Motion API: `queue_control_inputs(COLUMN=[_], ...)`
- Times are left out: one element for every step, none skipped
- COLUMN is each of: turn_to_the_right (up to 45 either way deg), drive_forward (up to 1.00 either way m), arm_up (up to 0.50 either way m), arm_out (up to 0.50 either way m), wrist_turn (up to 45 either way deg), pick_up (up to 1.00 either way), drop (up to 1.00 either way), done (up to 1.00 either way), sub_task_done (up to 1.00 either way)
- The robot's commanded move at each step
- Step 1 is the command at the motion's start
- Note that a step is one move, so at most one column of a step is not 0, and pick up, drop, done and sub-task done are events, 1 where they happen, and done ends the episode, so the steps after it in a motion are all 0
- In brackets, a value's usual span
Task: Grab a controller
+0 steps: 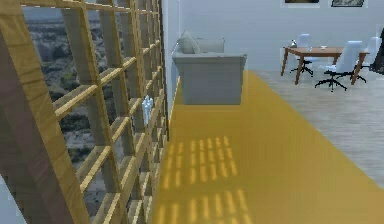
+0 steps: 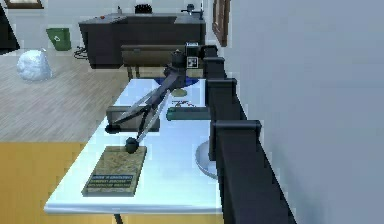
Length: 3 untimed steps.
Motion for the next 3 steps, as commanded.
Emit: queue_control_inputs(turn_to_the_right=[0.0, 0.0, 0.0], drive_forward=[0.0, 0.0, 0.0], arm_up=[0.0, 0.0, 0.0], arm_out=[0.0, 0.0, 0.0], wrist_turn=[45.0, 45.0, 39.0], pick_up=[0.0, 0.0, 0.0], drop=[0.0, 0.0, 0.0], done=[0.0, 0.0, 0.0], sub_task_done=[0.0, 0.0, 0.0])
